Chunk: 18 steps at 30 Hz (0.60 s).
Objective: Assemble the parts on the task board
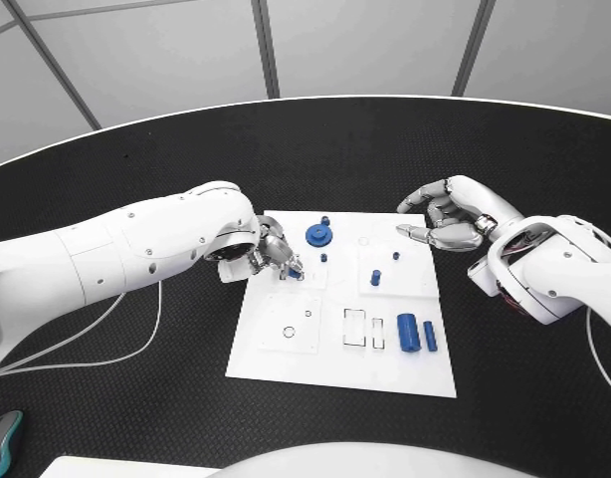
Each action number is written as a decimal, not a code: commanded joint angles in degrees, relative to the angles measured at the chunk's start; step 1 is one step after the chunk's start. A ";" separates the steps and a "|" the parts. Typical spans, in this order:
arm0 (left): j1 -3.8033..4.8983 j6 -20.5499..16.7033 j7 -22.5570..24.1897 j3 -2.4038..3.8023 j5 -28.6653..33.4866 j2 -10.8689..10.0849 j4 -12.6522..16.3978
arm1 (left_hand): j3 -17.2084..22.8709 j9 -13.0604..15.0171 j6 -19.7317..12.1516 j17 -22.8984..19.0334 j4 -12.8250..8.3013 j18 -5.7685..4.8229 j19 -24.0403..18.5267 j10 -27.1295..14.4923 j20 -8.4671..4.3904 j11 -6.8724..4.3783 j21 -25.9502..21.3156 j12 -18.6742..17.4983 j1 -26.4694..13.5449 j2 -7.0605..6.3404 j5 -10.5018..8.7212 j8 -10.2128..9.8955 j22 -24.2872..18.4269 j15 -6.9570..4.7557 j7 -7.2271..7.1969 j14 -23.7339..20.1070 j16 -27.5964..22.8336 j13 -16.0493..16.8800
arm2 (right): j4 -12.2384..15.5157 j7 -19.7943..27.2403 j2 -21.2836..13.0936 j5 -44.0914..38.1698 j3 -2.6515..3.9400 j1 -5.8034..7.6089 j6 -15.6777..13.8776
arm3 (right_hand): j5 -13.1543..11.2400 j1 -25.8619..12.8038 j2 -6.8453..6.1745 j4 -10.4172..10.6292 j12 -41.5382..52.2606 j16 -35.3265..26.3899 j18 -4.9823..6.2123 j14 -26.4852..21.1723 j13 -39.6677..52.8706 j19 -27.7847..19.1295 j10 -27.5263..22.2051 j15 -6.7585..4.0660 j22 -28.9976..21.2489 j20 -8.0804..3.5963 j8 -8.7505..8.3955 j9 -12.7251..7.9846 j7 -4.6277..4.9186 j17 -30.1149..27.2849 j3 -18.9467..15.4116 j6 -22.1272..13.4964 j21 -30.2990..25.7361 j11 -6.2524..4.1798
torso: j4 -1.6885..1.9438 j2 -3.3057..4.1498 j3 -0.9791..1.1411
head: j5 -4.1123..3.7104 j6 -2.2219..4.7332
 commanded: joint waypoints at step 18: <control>0.00 -0.34 -0.61 0.01 -0.03 1.58 -1.18 | 9.88 0.09 0.47 11.93 -10.30 -0.84 0.02 0.35 -0.27 -0.14 0.09 0.09 0.09 0.51 0.48 -0.19 0.03 -0.43 0.08 5.29 -0.30 -0.02 | 0.21 -0.09 -0.09 0.00 0.00 0.00 -0.06 | 0.54 0.34 -0.18 0.17 0.32 -0.35 0.28 4.87 5.85 2.74 -0.13 -0.36 8.29 -0.28 0.26 -0.10 -0.13 10.38 0.19 0.35 -0.29 -0.31 | 0.22 0.08 -0.05 | -0.63 -0.50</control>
